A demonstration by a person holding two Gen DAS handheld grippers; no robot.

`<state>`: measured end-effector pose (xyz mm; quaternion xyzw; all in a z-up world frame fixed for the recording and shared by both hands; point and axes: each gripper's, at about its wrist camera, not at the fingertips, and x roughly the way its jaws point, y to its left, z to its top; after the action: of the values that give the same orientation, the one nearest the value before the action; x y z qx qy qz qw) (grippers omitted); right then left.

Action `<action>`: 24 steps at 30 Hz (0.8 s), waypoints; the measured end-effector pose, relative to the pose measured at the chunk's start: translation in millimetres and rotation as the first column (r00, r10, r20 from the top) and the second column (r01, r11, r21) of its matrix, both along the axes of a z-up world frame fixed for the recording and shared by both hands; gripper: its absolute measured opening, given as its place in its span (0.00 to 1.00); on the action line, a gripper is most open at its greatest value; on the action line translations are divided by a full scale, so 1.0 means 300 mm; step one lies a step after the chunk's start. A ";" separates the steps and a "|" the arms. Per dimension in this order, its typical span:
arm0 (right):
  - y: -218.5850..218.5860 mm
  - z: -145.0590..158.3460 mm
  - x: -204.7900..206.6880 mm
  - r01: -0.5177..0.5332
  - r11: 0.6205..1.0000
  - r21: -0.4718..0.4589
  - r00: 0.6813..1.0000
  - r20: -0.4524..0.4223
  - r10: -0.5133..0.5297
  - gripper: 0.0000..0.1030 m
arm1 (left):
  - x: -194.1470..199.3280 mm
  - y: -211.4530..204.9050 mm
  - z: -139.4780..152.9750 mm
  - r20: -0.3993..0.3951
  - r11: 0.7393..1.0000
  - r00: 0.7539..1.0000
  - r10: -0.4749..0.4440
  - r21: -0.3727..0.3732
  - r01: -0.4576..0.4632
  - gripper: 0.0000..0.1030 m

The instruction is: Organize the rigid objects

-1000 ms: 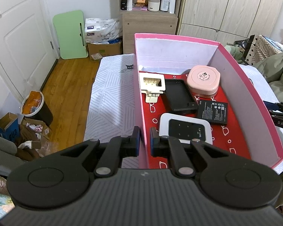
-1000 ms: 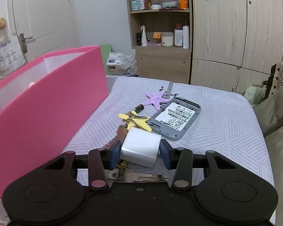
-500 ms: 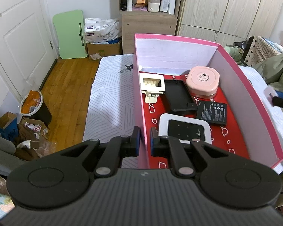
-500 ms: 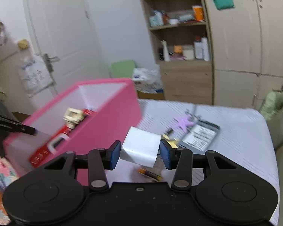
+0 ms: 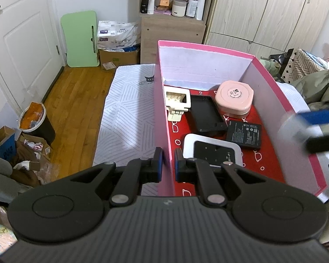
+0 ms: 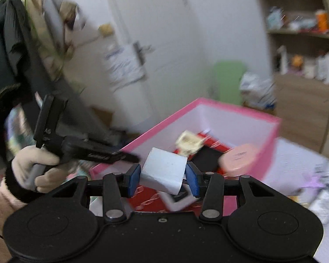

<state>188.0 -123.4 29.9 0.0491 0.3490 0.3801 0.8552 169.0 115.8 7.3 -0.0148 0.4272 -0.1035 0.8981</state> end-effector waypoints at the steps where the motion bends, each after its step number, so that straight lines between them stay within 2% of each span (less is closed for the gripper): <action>1: 0.032 -0.011 0.018 -0.030 1.000 -0.010 0.999 -0.034 0.029 0.49 | 0.000 0.004 -0.001 -0.001 1.000 1.000 0.000 -0.007 0.000 0.09; 4: 0.136 -0.054 0.079 -0.099 0.995 -0.031 0.982 -0.163 0.093 0.49 | 0.001 0.011 -0.002 -0.001 1.000 1.000 -0.002 -0.022 0.002 0.09; 7: 0.222 -0.114 0.128 -0.133 0.990 -0.054 0.952 -0.284 0.113 0.49 | 0.002 0.017 -0.005 0.002 0.999 1.000 -0.006 -0.035 0.006 0.09; 13: 0.302 -0.226 0.210 -0.127 0.991 -0.036 0.873 -0.478 0.094 0.50 | 0.008 0.022 -0.008 0.000 0.998 1.000 -0.025 -0.051 0.025 0.11; 18: 0.327 -0.262 0.230 -0.119 0.993 -0.020 0.843 -0.530 0.090 0.52 | 0.008 0.029 -0.011 0.002 0.997 1.000 -0.026 -0.066 0.026 0.11; 24: 0.261 -0.193 0.184 -0.108 0.993 0.038 0.884 -0.454 0.113 0.52 | 0.001 0.036 -0.012 0.005 0.997 1.000 -0.019 -0.076 0.019 0.11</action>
<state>243.3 -45.2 -28.1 0.1217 0.5398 0.4081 0.7261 169.4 126.5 3.5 -0.0447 0.4210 -0.1282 0.8968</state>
